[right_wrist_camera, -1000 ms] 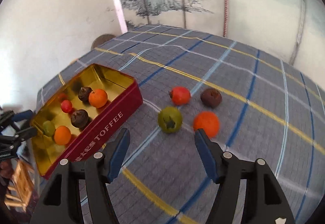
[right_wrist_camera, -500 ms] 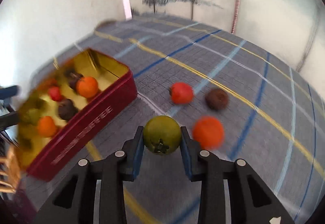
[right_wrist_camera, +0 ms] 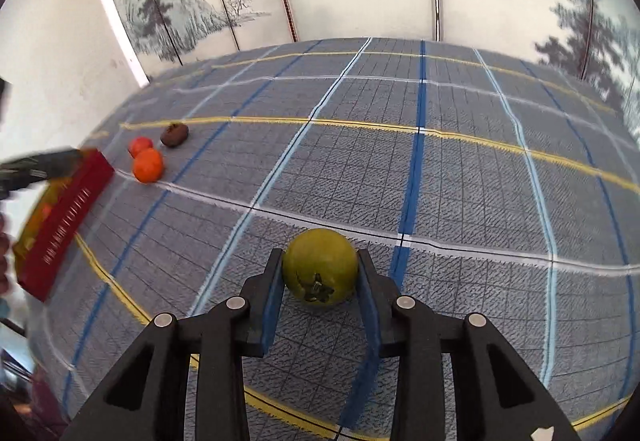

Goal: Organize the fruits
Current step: 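Grasp the yellow-green round fruit with the right gripper while the left gripper grasps a mandarin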

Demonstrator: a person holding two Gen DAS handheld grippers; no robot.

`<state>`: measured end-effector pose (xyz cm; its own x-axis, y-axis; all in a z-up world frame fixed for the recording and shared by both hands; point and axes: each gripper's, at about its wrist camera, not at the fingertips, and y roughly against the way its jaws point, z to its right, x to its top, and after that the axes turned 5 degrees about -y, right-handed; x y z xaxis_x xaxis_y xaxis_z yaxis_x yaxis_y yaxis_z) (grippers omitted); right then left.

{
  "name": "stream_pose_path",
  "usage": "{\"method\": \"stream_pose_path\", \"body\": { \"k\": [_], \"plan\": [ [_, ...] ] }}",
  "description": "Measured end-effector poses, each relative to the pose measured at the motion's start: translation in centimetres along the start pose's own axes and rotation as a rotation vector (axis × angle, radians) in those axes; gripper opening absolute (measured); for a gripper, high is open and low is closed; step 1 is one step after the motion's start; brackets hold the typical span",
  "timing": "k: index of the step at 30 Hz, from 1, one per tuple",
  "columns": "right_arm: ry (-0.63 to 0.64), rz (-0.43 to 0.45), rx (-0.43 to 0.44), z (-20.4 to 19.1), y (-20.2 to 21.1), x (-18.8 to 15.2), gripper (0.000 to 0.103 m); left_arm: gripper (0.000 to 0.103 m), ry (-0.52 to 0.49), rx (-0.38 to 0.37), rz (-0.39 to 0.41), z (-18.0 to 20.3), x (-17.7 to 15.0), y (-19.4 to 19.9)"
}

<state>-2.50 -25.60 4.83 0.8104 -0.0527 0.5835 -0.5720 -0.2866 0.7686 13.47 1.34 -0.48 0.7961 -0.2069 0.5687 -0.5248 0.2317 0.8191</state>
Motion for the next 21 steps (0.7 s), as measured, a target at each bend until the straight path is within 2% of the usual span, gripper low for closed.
{"method": "stream_pose_path", "body": {
  "k": [4,7,8,9,11,12,14,17,21],
  "plan": [
    [0.009,-0.008,0.039,-0.2,-0.1,-0.1,0.033,0.066,-0.013,0.068,-0.013,0.5,0.8,-2.5],
    [0.015,-0.007,0.058,-0.5,0.0,-0.2,0.033,0.065,-0.004,0.058,-0.020,0.7,1.2,-3.9],
    [0.015,-0.007,0.061,-0.5,0.0,-0.1,0.033,0.062,-0.007,0.068,-0.027,0.8,1.2,-4.4],
    [0.014,-0.007,0.064,-0.6,0.0,-0.1,0.033,0.051,-0.010,0.073,-0.043,0.8,1.2,-4.9],
    [0.013,-0.008,0.062,-0.5,0.1,-0.2,0.033,0.037,-0.023,0.074,-0.088,1.1,0.8,-6.2],
    [0.010,-0.011,0.061,-0.5,0.0,-0.2,0.033,0.037,-0.035,0.091,-0.077,1.3,0.6,-6.4],
    [0.006,-0.018,0.055,-0.4,-0.2,-0.2,0.033,0.036,-0.047,0.097,-0.062,1.6,0.3,-6.2],
    [0.002,-0.041,0.037,-0.4,-0.7,-0.1,0.033,0.035,-0.004,0.062,-0.053,1.8,-0.5,-5.0],
    [0.008,-0.044,0.029,-0.6,-0.7,-0.2,0.034,0.035,-0.045,0.096,0.015,3.5,-1.9,-1.4]
  ]
}}
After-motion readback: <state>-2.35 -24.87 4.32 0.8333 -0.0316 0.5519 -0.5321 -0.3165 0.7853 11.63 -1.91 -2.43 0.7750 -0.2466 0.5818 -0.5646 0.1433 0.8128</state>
